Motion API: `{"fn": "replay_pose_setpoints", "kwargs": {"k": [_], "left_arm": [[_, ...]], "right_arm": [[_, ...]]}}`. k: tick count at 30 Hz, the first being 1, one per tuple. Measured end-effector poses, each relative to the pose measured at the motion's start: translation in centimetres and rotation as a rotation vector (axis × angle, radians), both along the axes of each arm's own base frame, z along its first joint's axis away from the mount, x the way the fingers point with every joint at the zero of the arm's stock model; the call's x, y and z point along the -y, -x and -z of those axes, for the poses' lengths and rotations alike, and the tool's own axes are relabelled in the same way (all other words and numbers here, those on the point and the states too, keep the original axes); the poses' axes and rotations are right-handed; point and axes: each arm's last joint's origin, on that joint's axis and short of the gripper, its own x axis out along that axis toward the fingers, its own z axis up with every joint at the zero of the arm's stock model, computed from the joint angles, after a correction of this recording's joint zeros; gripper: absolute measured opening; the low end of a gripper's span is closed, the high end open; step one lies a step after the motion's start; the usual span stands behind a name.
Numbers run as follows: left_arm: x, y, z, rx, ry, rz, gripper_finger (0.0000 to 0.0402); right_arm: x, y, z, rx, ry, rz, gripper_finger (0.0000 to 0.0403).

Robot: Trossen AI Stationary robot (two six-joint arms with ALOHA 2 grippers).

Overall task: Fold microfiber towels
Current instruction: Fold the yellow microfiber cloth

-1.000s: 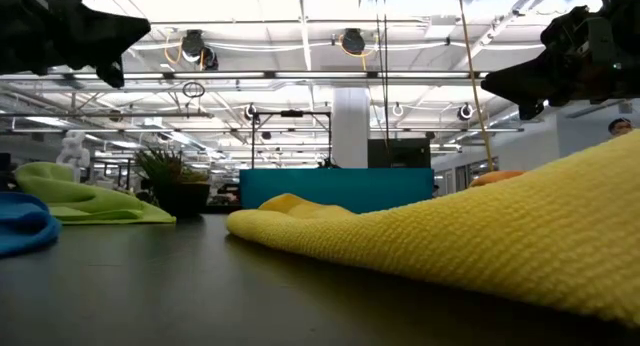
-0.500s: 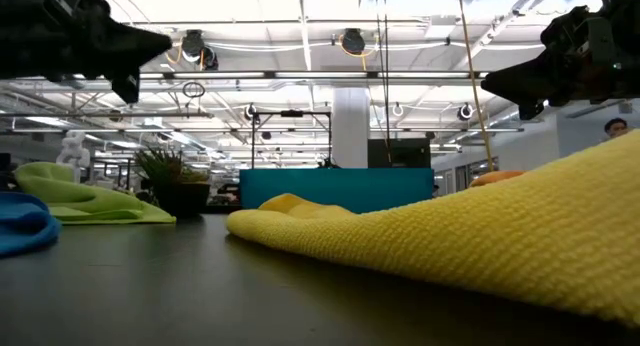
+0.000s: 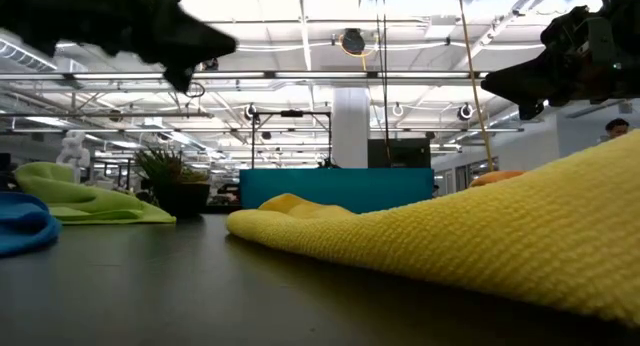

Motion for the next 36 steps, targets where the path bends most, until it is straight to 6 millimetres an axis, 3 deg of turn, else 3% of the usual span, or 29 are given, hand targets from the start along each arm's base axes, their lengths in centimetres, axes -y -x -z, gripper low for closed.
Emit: {"fn": "replay_pose_setpoints", "kwargs": {"k": [5, 10, 15, 22, 31, 36], "left_arm": [[1.3, -4.2, -0.9, -0.220, -0.039, 0.019, 0.0017], [1.9, -7.1, -0.4, -0.295, 0.040, -0.013, 0.0017], [1.8, -8.8, 0.7, -0.308, 0.031, -0.082, 0.0017], [1.6, -9.7, 2.2, -0.350, 0.020, -0.111, 0.0025], [1.7, -10.2, 5.9, -0.480, 0.124, -0.224, 0.0157], [1.4, -9.7, 6.6, -0.537, 0.089, -0.332, 0.0205]], "right_arm": [[0.0, 0.0, 0.0, -0.001, 0.000, 0.000, 0.0077], [0.0, 0.0, 0.0, -0.001, 0.000, 0.000, 0.0077], [0.0, 0.0, 0.0, 0.000, 0.000, 0.000, 0.0077], [0.0, 0.0, 0.0, 0.000, 0.000, 0.000, 0.0077], [0.0, 0.0, 0.0, 0.000, 0.000, 0.000, 0.0077], [0.0, 0.0, 0.0, -0.001, 0.000, 0.000, 0.0077]]}}
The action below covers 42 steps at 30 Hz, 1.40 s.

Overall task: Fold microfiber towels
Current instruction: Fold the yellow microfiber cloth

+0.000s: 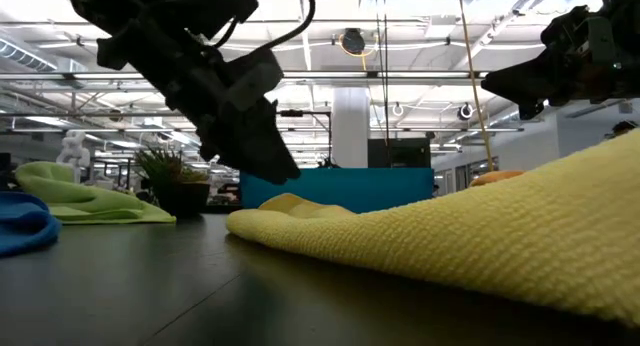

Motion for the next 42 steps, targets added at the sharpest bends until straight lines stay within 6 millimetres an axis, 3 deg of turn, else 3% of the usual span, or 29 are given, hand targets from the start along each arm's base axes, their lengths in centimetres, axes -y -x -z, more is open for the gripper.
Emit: {"fn": "replay_pose_setpoints", "kwargs": {"k": [17, 35, 42], "left_arm": [[0.8, 1.1, 0.6, -0.069, -0.094, -0.122, 0.0211], [1.5, 1.2, 0.5, -0.058, -0.122, -0.086, 0.0211], [1.2, 0.1, 3.3, -0.087, -0.126, -0.098, 0.0211]], "right_arm": [[0.0, 0.0, 0.0, 0.000, 0.000, 0.000, 0.0077], [0.0, 0.0, 0.0, 0.000, 0.000, 0.000, 0.0077], [0.0, 0.0, 0.0, 0.003, 0.001, 0.000, 0.0077]]}}
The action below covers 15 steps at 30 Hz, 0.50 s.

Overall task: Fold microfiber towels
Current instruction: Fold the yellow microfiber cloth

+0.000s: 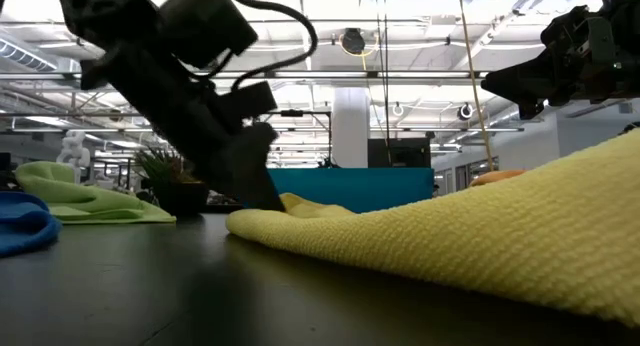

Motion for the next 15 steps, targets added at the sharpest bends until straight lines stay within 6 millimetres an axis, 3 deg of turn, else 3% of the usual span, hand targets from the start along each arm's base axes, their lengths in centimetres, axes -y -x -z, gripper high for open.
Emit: {"fn": "replay_pose_setpoints", "kwargs": {"k": [5, 13, 15], "left_arm": [[0.04, -0.18, 0.64, -0.002, -0.018, -0.004, 0.0186], [0.19, -0.18, 0.55, 0.002, -0.019, 0.003, 0.0022], [0.19, -0.18, 0.56, 0.003, -0.017, 0.001, 0.0011]], "right_arm": [[0.01, -0.02, -0.09, 0.009, 0.004, 0.000, 0.0077], [0.01, -0.02, -0.09, 0.009, 0.003, 0.001, 0.0077], [0.01, -0.02, -0.09, 0.008, 0.003, 0.000, 0.0077]]}}
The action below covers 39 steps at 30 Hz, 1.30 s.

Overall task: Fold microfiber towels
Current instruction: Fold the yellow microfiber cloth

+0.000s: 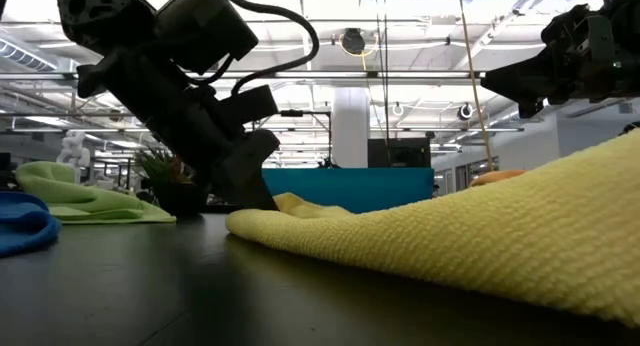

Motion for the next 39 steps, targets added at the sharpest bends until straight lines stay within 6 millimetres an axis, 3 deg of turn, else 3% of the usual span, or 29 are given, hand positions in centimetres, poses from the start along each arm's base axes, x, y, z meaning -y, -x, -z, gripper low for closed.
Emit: {"fn": "replay_pose_setpoints", "kwargs": {"k": [10, 14, 22, 34, 39], "left_arm": [[0.8, -0.9, -1.0, 0.116, 0.015, 0.076, 0.0004], [2.1, -2.1, -4.2, 0.208, -0.016, 0.167, 0.0003], [4.4, -3.2, -10.3, 0.183, -0.158, 0.277, 0.0002], [8.0, -2.9, -15.6, 0.063, -0.351, 0.369, 0.0001], [8.8, -2.6, -16.1, 0.047, -0.392, 0.423, 0.0001]], "right_arm": [[0.0, 0.0, 0.0, 0.000, 0.000, 0.000, 0.0077], [0.0, 0.0, 0.0, 0.000, 0.000, 0.000, 0.0077], [0.0, 0.0, 0.0, -0.001, 0.000, 0.000, 0.0077], [0.0, 0.0, 0.1, -0.006, -0.002, 0.000, 0.0077], [0.0, 0.0, 0.0, -0.004, -0.001, 0.000, 0.0077]]}}
